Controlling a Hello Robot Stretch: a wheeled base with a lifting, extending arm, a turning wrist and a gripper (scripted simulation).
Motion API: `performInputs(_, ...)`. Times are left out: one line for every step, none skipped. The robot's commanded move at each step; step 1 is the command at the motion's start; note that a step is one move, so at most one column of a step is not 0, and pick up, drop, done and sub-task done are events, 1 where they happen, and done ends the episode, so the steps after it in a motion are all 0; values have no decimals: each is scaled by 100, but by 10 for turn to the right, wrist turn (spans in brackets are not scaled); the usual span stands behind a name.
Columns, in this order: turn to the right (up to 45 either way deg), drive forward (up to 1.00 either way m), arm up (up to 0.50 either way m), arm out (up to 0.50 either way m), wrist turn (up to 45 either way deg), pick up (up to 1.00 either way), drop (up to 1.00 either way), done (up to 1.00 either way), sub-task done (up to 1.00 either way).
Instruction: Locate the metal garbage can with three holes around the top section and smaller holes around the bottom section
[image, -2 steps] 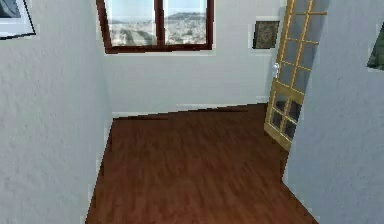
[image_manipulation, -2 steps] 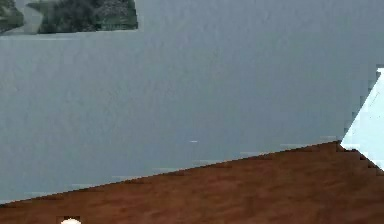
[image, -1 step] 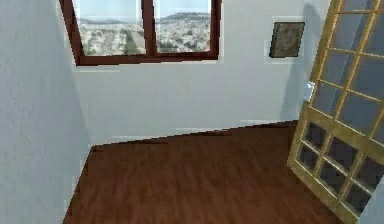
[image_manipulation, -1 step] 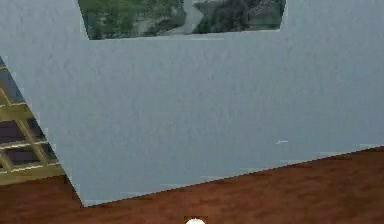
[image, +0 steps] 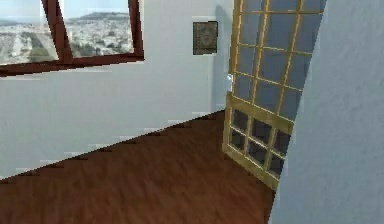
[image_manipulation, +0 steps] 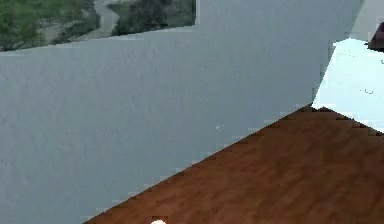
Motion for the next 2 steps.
performInputs(0, 100, 0, 0, 0, 0, 0, 0, 0)
performInputs(30, 0, 0, 0, 0, 0, 0, 0, 0)
